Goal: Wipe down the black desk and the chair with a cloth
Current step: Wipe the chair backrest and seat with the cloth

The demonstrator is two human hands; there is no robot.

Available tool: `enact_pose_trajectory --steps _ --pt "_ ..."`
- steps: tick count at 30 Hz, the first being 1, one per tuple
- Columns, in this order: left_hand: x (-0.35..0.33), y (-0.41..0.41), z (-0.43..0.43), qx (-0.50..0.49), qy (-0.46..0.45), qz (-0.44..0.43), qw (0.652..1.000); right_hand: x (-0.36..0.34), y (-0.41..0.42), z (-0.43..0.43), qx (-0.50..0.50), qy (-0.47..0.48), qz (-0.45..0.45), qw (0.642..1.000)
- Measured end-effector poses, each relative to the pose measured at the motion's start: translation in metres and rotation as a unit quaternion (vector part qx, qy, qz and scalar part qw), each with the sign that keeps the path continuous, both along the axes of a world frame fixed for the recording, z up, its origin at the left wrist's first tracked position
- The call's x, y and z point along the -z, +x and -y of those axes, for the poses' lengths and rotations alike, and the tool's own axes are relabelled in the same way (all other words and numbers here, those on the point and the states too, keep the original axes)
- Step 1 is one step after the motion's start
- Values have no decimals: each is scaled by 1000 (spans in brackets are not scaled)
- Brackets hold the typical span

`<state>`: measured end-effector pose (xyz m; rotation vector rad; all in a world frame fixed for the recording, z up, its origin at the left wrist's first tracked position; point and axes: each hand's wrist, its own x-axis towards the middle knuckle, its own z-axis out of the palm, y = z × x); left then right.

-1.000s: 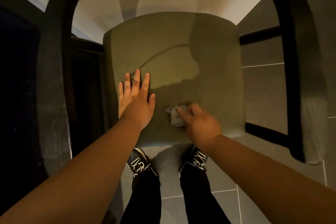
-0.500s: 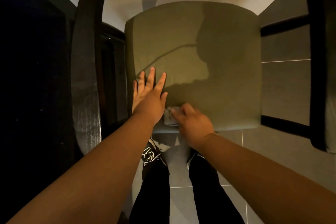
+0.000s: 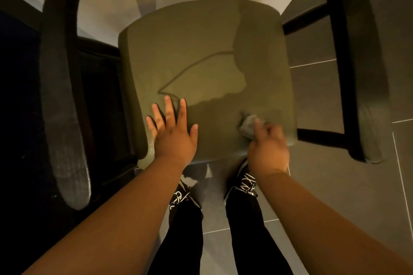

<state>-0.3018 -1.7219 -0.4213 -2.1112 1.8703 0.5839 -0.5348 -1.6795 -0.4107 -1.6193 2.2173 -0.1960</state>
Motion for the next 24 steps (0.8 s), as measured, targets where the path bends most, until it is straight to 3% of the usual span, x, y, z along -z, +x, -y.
enact_pose_trajectory --steps 2,4,5,7,9,10,11,13,15,17,19,22,24 --pt "-1 -8 3 -4 5 -5 1000 2 4 -5 -136 -16 19 990" --pt "-4 -12 9 11 2 -13 1000 2 -14 14 -185 -26 19 982" --pt "-6 -13 14 25 -1 -18 1000 0 -27 30 -153 -21 -5 988" --pt "-10 -15 27 44 3 -24 999 0 -56 66 12 8 -30 999" --pt "-12 -20 41 43 14 -23 999 0 -79 97 163 26 -22 986" --pt "-13 -23 47 38 18 -22 999 -3 -77 107 184 32 -17 982" --pt "-13 -27 51 32 20 -22 999 -6 -65 114 162 31 -14 986" --pt "-13 -33 52 14 19 -24 999 -18 -20 118 21 36 -13 999" --pt "-15 -37 50 2 22 -33 999 -23 22 110 -132 70 30 988" --pt "-19 -36 50 4 28 -41 999 -18 30 114 -216 75 53 972" --pt "-25 -31 56 8 32 -48 998 -16 12 129 -168 70 47 982" --pt "-30 -22 69 0 35 -59 998 -17 -30 157 -8 41 3 999" --pt "-28 -19 75 -6 39 -60 997 -18 -41 170 85 32 28 995"
